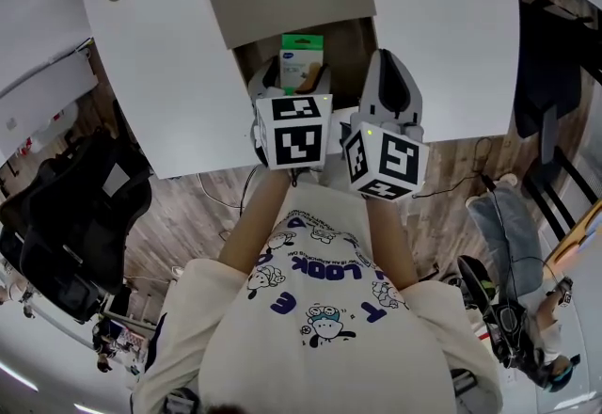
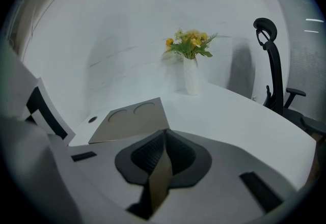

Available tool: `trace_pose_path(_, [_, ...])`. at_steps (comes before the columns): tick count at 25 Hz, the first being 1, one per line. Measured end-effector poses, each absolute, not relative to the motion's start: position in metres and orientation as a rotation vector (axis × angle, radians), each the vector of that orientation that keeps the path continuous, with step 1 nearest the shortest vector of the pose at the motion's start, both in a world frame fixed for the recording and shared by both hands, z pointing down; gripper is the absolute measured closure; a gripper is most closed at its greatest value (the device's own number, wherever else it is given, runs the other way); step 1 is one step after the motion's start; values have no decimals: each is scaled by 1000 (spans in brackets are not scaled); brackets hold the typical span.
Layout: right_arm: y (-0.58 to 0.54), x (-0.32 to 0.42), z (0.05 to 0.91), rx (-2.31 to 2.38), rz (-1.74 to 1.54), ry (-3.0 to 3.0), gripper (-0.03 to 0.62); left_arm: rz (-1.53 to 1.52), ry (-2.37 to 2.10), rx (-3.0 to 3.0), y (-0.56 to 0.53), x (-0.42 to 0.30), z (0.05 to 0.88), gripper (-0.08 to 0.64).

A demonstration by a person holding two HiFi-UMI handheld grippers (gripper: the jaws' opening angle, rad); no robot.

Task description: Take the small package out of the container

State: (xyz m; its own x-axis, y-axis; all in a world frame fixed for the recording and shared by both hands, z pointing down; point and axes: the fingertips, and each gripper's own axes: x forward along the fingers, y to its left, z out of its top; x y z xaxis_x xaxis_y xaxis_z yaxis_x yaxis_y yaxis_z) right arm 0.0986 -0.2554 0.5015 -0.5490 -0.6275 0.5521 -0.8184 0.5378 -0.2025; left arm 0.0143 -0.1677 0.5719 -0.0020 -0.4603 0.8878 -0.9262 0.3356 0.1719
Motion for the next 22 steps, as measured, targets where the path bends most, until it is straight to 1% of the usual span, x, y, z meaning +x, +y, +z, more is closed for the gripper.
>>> trace_pose_path(22, [-273,93,505,1115,671,-2382,560,619,-1608,1184,-167,14,582,229])
